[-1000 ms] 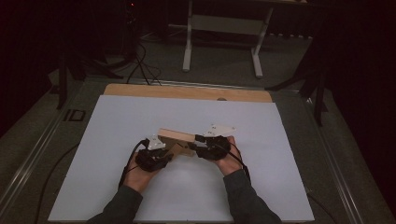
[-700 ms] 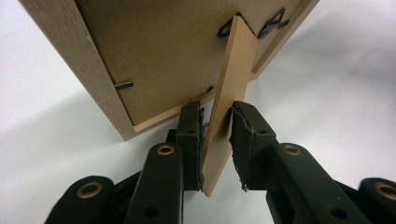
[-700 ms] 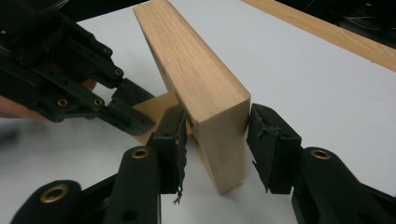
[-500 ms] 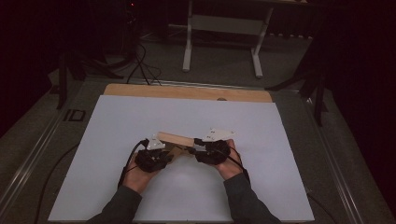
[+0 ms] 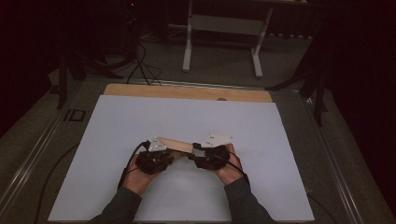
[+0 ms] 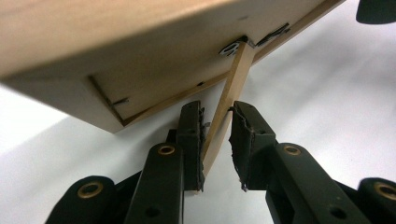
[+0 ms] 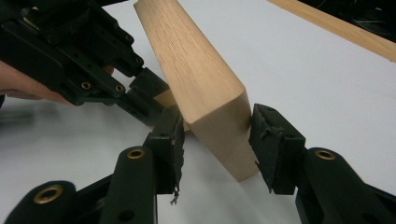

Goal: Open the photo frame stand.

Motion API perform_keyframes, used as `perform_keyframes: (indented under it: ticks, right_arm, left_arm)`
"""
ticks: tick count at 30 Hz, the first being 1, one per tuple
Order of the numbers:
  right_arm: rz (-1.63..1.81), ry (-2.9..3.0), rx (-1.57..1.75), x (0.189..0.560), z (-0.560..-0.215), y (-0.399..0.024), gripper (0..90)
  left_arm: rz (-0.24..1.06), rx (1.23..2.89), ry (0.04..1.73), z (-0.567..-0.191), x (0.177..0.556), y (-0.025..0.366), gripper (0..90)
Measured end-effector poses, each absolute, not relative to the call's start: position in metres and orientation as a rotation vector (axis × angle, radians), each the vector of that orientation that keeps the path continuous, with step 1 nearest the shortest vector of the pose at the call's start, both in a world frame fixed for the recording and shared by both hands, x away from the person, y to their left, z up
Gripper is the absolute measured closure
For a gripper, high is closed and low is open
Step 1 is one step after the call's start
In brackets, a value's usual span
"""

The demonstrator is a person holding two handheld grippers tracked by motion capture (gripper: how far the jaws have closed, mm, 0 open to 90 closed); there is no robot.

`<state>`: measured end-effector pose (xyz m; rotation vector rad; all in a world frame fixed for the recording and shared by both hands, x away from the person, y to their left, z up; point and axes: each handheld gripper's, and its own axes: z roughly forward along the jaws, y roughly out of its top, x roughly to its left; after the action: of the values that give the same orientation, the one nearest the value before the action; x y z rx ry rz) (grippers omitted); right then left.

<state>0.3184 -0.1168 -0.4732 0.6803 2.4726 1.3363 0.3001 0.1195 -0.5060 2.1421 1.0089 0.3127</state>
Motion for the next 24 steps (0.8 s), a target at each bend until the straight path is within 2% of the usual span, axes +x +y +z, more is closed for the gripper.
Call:
perform_keyframes:
  ticks: [8,17,24]
  right_arm:
    - [1.336,2.482,0.674,0.3172,-0.4753,-0.1179,54.3]
    - [1.311,2.495,0.669,0.3164,-0.4770,-0.1170,47.8]
    - [1.313,2.490,0.677,0.3171,-0.4773,-0.1187,46.2]
  left_arm:
    - [0.299,2.132,1.005,-0.5066,0.2988,0.1188,70.0]
    - [0.297,2.137,0.996,-0.5062,0.2973,0.1189,66.8]
    - [0.293,2.132,0.999,-0.5062,0.2971,0.1193,66.6]
